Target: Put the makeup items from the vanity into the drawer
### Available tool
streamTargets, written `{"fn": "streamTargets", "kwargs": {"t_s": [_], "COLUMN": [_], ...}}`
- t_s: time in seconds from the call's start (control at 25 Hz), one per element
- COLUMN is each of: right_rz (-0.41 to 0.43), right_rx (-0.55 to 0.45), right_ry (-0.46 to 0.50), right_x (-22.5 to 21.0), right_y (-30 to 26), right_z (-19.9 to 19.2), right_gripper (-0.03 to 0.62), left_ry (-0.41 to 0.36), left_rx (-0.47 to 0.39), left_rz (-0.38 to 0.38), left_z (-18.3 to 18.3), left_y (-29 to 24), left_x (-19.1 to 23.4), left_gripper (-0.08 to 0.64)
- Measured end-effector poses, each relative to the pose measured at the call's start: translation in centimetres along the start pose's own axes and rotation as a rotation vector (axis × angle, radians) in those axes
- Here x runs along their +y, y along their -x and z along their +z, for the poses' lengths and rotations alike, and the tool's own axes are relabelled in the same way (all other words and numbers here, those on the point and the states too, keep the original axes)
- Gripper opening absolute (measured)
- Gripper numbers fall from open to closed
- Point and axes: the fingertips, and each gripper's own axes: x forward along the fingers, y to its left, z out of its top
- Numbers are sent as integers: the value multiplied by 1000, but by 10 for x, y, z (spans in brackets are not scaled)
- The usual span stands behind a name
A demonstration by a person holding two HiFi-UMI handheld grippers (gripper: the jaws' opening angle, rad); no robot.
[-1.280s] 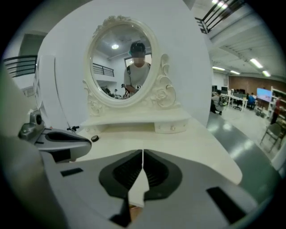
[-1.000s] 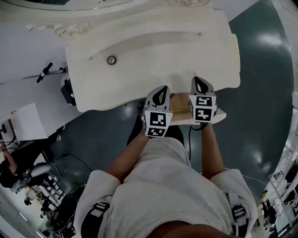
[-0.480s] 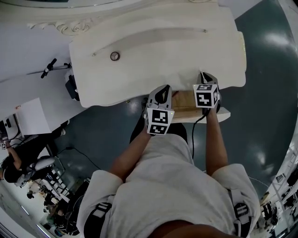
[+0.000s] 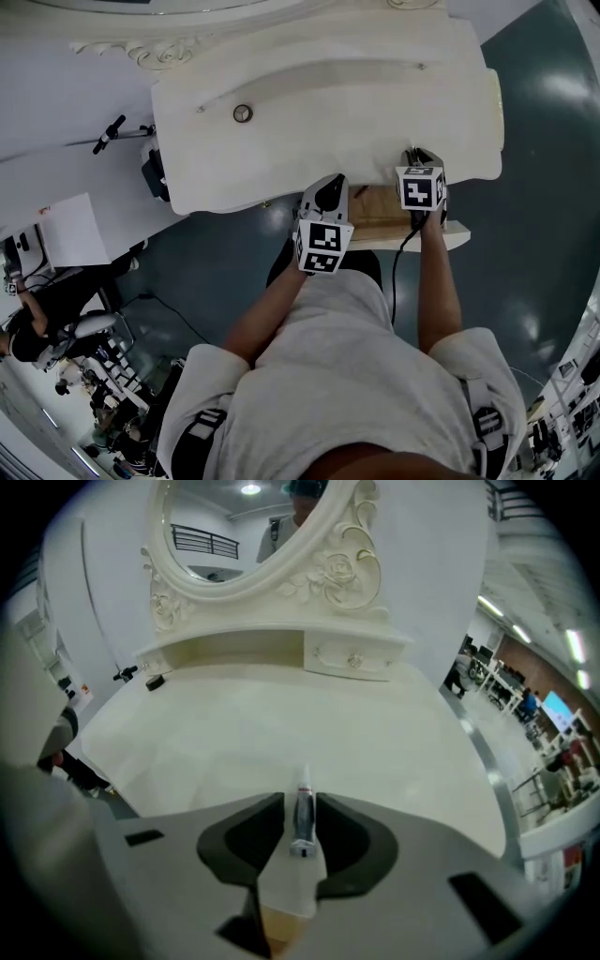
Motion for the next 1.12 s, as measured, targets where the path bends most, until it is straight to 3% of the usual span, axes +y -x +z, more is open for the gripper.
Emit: {"fn": "streamTargets", "kwargs": {"t_s": [0.16, 0.68, 1.12], "right_rz": [7, 1, 9], "right_rx": [-3, -73, -78], "right_ry": [-17, -9, -24], "right_x": [2, 24, 59], "right_y": [2, 38, 65], "right_z": [-1, 2, -23], "right_gripper": [77, 77, 77], "left_ry": [-9, -39, -75], "left_rx": [6, -29, -47], "left_rz": [-3, -64, -134], "left_z": [-1, 11, 7], "left_y": [3, 5, 17], "left_x": [0, -14, -23], "left_gripper": [6, 6, 6]}}
